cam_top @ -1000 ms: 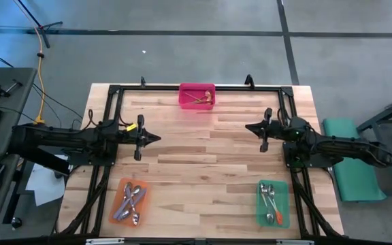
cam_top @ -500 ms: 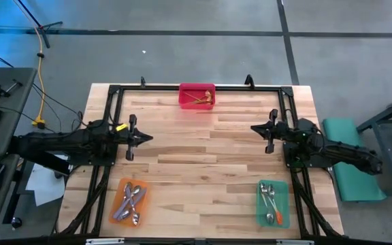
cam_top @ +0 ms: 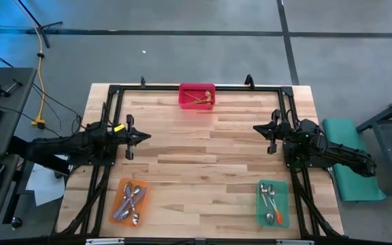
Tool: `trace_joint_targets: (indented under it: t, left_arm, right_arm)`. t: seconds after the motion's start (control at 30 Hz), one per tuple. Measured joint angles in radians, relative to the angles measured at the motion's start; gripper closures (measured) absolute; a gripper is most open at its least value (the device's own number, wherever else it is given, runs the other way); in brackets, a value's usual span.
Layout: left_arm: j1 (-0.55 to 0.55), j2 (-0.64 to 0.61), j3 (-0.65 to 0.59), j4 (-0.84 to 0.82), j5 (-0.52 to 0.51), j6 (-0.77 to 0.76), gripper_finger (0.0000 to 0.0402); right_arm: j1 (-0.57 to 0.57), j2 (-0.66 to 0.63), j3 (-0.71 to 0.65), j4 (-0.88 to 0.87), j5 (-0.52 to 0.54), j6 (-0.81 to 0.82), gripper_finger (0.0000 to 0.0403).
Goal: Sort silverware by color (type)
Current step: Return to Home Position
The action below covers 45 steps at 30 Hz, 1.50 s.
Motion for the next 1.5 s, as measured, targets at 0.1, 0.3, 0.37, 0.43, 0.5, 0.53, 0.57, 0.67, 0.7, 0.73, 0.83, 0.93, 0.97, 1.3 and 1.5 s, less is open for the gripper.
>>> trace_joint_targets:
  t: [0.1, 0.3, 0.37, 0.43, 0.5, 0.53, 0.57, 0.67, 0.7, 0.73, 0.83, 0.93, 0.97, 1.3, 1.5]
  left_arm:
    - [0.01, -0.028, 0.001, 0.003, 0.005, 0.011, 0.0401]
    - [0.03, -0.018, 0.002, -0.001, 0.014, 0.017, 0.0401]
    - [0.031, -0.018, 0.002, 0.004, 0.026, 0.026, 0.0401]
    - [0.031, -0.018, 0.002, 0.003, 0.032, 0.027, 0.0401]
    - [0.031, -0.018, 0.002, 0.004, 0.033, 0.027, 0.0401]
    - [0.031, -0.018, 0.002, 0.003, 0.032, 0.026, 0.0401]
    - [0.031, -0.018, 0.002, 0.003, 0.033, 0.022, 0.0401]
    - [0.031, -0.018, 0.002, 0.004, 0.033, 0.007, 0.0401]
    - [0.031, -0.018, 0.002, 0.004, 0.033, 0.006, 0.0401]
    - [0.031, -0.017, 0.002, 0.004, 0.033, 0.003, 0.0401]
    - [0.031, -0.016, 0.002, 0.003, 0.028, 0.002, 0.0401]
    - [0.031, -0.014, 0.002, 0.003, 0.018, 0.001, 0.0401]
    - [0.031, -0.014, 0.002, 0.002, 0.018, 0.001, 0.0401]
    - [0.031, -0.027, 0.002, 0.002, 0.011, -0.002, 0.0401]
    - [0.032, -0.026, 0.002, -0.014, -0.053, -0.053, 0.0401]
  right_arm:
    - [0.0, 0.0, 0.0, 0.001, 0.005, 0.015, 0.0403]
    - [0.0, 0.0, 0.0, -0.011, 0.03, 0.004, 0.0403]
    - [0.0, 0.0, 0.0, -0.011, 0.059, 0.005, 0.0403]
    - [0.0, 0.0, 0.0, -0.005, 0.07, 0.005, 0.0403]
    - [0.0, 0.0, 0.0, 0.0, 0.076, 0.004, 0.0403]
    - [0.0, 0.0, 0.0, 0.003, 0.093, 0.003, 0.0403]
    - [0.0, 0.0, 0.0, 0.001, 0.117, -0.001, 0.0403]
    - [0.0, 0.0, 0.0, -0.001, 0.187, 0.001, 0.0403]
    - [0.0, 0.0, 0.0, -0.001, 0.199, 0.01, 0.0403]
    - [0.0, 0.0, 0.0, -0.002, 0.204, 0.015, 0.0403]
    - [0.0, 0.0, 0.0, -0.021, 0.21, 0.015, 0.0403]
    - [0.0, 0.001, 0.0, -0.051, 0.271, 0.015, 0.0403]
    - [0.0, 0.001, 0.0, -0.063, 0.288, 0.019, 0.0403]
    - [0.0, 0.0, -0.001, -0.03, 0.296, 0.025, 0.0403]
    - [-0.001, 0.007, -0.001, -0.044, 0.424, 0.025, 0.0403]
